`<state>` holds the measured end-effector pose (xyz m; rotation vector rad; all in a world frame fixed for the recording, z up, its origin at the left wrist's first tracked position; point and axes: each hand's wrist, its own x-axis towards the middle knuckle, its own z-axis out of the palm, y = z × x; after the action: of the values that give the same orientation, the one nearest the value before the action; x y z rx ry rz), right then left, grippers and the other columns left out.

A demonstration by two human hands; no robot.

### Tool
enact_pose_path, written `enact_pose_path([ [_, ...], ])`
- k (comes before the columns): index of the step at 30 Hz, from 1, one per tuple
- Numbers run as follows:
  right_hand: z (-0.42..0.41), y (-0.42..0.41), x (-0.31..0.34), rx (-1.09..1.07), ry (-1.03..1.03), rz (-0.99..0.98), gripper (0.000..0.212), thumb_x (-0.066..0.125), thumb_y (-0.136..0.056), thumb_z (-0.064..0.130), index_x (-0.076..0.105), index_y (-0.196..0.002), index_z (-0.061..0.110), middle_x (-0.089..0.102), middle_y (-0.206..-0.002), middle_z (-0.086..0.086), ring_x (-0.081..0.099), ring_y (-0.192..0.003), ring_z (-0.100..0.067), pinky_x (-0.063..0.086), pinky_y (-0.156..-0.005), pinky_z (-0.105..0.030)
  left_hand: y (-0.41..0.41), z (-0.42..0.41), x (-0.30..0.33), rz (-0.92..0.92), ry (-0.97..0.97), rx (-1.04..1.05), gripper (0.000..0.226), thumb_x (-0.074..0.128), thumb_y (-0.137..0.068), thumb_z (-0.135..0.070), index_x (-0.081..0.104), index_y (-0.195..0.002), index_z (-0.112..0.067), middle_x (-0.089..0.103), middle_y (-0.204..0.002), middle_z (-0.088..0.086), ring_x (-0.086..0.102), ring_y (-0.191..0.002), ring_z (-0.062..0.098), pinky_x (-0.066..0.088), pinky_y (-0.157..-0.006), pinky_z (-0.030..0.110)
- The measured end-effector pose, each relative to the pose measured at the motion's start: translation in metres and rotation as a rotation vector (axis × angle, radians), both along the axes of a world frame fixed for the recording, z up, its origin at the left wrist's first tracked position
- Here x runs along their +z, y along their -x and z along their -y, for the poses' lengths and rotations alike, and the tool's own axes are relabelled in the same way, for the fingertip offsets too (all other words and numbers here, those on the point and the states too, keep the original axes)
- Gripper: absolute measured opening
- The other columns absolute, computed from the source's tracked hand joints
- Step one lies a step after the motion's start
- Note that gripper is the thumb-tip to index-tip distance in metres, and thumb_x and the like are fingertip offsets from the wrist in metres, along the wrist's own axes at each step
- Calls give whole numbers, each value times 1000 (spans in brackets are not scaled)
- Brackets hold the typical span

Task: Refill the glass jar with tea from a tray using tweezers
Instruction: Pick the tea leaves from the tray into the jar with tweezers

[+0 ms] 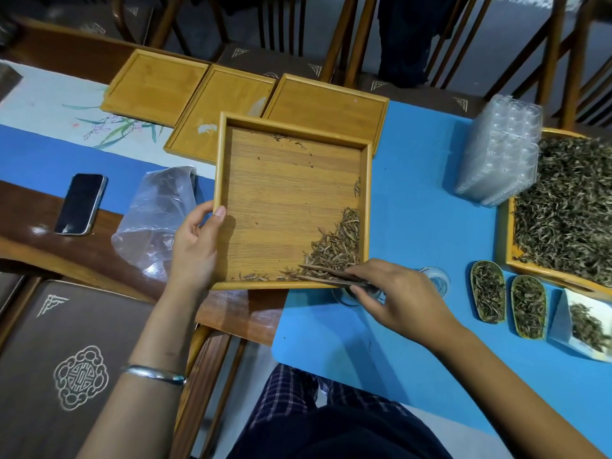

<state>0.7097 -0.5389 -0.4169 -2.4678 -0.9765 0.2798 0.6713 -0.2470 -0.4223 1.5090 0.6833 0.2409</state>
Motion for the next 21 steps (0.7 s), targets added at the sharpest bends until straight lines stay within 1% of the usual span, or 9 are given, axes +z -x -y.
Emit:
enact_pose_path([
  [1,5,0,-1,-14,4,-4,26,60,-91,27,64,-117,24,68,-103,9,67,-88,-16,55,-61,-36,-1,0,0,1,-6,5,31,51,-100,-22,57,-124,-3,67,-108,9,65,-94,20,53,-87,36],
  [3,12,0,-1,-35,18,1,26,61,-90,27,64,-116,25,68,-100,9,67,-87,-15,54,-58,-34,0,1,0,-2,-21,-6,29,51,-100,-22,58,-123,-5,68,-102,4,67,-87,12,55,-81,30],
  [5,14,1,1,-49,5,49,25,64,-88,26,65,-114,25,69,-98,10,68,-86,-14,51,-56,-27,-1,0,1,2,-24,-19,29,50,-100,-21,58,-122,-4,68,-100,1,68,-82,7,57,-76,23],
  [6,12,2,3,-52,-17,86,26,67,-87,24,66,-112,25,70,-97,11,68,-85,-13,49,-55,-23,-1,0,1,4,-28,-25,30,50,-100,-21,58,-123,-3,68,-99,1,68,-81,6,57,-75,22],
  [7,6,3,4,-50,-50,122,26,70,-85,22,68,-111,24,71,-97,10,68,-85,-13,49,-56,-22,-2,0,1,8,-33,-28,30,50,-100,-21,57,-123,-2,68,-100,2,68,-81,6,56,-75,22],
  [9,-12,4,5,-14,-131,180,28,72,-83,18,70,-111,20,73,-100,6,69,-88,-16,54,-62,-26,-3,0,2,15,-34,-30,31,50,-100,-21,57,-124,-1,68,-100,4,68,-81,7,56,-75,23],
  [12,-43,4,7,95,-222,184,25,70,-86,15,71,-111,12,73,-104,-1,70,-91,-21,58,-73,-31,-2,1,2,18,-38,-42,34,50,-100,-21,56,-125,0,68,-102,6,68,-83,8,57,-76,23],
  [16,-68,3,8,195,-205,196,24,66,-89,14,70,-112,9,73,-104,-4,69,-89,-24,58,-70,-35,-1,2,2,35,-14,-40,37,51,-99,-23,55,-128,0,69,-102,4,69,-85,10,58,-76,23],
  [21,-60,3,6,231,-183,189,23,64,-91,15,69,-112,9,73,-100,-5,68,-87,-24,58,-66,-36,0,0,-1,35,-28,-53,37,52,-99,-23,55,-127,0,70,-102,3,70,-85,7,57,-71,20],
])
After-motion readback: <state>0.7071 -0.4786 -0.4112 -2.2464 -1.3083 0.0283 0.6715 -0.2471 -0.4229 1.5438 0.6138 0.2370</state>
